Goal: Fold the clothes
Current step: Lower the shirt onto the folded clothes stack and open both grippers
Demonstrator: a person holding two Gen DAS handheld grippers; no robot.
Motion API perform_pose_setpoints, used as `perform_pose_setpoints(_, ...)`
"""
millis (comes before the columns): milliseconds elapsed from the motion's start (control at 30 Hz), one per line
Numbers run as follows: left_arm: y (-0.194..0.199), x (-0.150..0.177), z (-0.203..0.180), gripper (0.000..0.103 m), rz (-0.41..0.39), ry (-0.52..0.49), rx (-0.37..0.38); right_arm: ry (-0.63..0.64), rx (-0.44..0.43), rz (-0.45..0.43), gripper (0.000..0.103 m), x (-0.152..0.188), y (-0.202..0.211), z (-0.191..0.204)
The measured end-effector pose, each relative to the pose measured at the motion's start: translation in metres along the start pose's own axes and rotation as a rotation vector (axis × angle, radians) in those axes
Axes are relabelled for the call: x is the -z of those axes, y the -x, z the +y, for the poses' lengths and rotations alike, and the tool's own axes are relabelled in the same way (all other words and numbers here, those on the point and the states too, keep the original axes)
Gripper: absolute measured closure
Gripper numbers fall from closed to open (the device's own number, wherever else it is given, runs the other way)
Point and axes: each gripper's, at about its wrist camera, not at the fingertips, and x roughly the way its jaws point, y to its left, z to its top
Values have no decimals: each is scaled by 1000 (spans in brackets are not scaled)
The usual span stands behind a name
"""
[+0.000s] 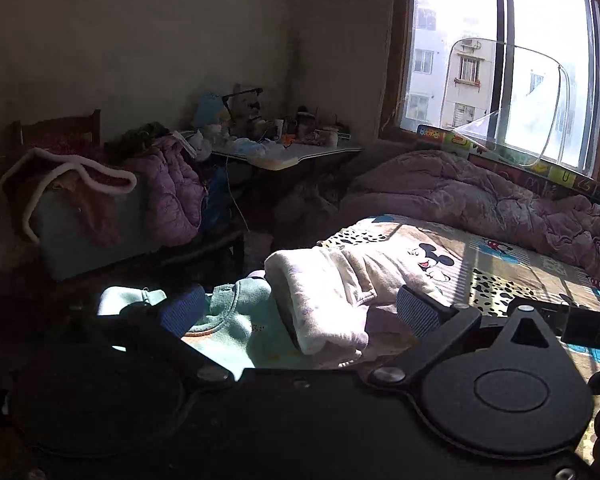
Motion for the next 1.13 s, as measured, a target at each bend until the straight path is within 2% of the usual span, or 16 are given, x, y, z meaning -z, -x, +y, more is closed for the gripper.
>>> perform_pose_setpoints(100,9,4,-3,0,12,-19,-14,79,92,24,1,-2,11,18)
perform_pose_setpoints(267,16,9,-15,0,104,-88,-92,142,171,56,1,6,25,36)
perform_pose_setpoints(333,21,12,-18,0,109,-114,-109,152,189,69,1,11,29,41)
perform_pose_setpoints(733,38,32,-7,0,132,-77,-74,172,272,112,1,33,51,57)
perform_pose_setpoints(1000,49,35,-1,0,107,-79,-46,196,294,116,1,41,59,75)
perform_pose_setpoints(1133,55,35,2,0,70,-69,-37,184,300,111,1,41,62,80)
